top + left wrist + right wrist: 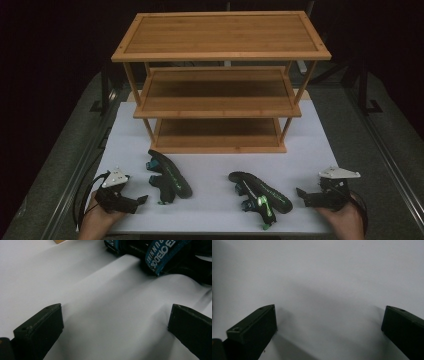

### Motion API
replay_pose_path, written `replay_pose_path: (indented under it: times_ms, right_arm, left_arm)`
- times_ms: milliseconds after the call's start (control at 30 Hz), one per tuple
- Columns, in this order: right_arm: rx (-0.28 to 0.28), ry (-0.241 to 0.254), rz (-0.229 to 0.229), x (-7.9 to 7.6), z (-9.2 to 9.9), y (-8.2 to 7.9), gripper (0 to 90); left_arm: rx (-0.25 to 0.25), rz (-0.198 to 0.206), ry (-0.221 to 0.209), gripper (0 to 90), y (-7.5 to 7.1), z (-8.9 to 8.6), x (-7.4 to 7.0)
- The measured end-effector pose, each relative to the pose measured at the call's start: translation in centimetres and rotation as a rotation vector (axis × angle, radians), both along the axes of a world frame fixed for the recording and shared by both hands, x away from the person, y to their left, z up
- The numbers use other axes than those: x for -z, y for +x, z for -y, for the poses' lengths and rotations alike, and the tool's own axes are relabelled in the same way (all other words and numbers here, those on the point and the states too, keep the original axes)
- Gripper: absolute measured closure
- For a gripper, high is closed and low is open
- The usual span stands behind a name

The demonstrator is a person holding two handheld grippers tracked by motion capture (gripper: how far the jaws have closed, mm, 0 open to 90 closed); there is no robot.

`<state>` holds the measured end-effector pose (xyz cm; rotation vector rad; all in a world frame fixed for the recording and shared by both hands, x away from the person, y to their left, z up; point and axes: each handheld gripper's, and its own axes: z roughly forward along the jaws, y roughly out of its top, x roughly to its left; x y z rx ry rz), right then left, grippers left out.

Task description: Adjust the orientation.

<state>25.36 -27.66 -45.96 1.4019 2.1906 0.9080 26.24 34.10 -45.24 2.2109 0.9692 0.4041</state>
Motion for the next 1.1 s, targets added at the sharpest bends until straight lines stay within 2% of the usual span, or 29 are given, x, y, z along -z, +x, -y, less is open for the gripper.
replay_pose_path:
  times_ms: [333, 400, 433, 500, 567, 633, 733, 767, 867, 933, 1000, 1100]
  right_arm:
    - [0.013, -0.006, -0.011, -0.1, -0.2, 0.1, 0.0]
    - [0.013, 0.013, -0.014, -0.1, 0.0, 0.2, 0.0]
    - [0.003, 0.007, -0.018, -0.1, 0.0, 0.3, 0.0]
    - [-0.008, -0.013, -0.023, -0.2, -0.1, 0.5, 0.0]
    - [-0.004, -0.021, -0.037, -0.3, -0.3, 0.7, 0.0]
    - [-0.011, -0.013, -0.027, -0.2, -0.2, 0.8, 0.0]
    - [-0.009, -0.006, -0.007, -0.1, -0.2, 0.6, 0.0]
    - [-0.010, -0.003, -0.006, 0.0, -0.1, 0.6, 0.0]
    - [-0.009, -0.003, 0.000, 0.0, -0.1, 0.5, 0.0]
    - [-0.010, -0.005, 0.003, 0.0, -0.2, 0.5, 0.0]
    - [-0.011, -0.005, 0.003, 0.0, -0.1, 0.5, 0.0]
    - [-0.010, -0.004, 0.003, 0.0, -0.1, 0.5, 0.0]
  left_arm:
    - [-0.003, 0.007, 0.004, 0.0, -0.1, 0.1, -0.1]
    - [0.016, 0.045, -0.006, 7.7, -0.5, 0.0, -0.2]
    - [0.019, 0.059, -0.012, 9.4, -0.7, 0.0, -0.3]
    - [0.013, 0.057, -0.020, 9.4, -0.8, -0.1, -0.4]
    - [0.002, 0.036, -0.048, 12.2, -1.0, -0.4, -0.4]
    - [0.002, 0.028, -0.068, 14.4, -1.3, -0.6, -0.4]
    - [0.021, 0.026, -0.060, 14.8, -1.4, -0.6, -0.4]
    - [0.043, 0.016, -0.066, 14.8, -1.4, -0.5, -0.4]
    - [0.046, 0.021, -0.073, 18.0, -1.5, -0.6, -0.4]
    - [0.035, 0.020, -0.094, 20.2, -1.4, -0.6, -0.6]
    - [0.042, 0.024, -0.114, 23.2, -1.5, -0.7, -0.9]
    - [0.059, 0.021, -0.121, 26.8, -1.3, -0.7, -1.4]
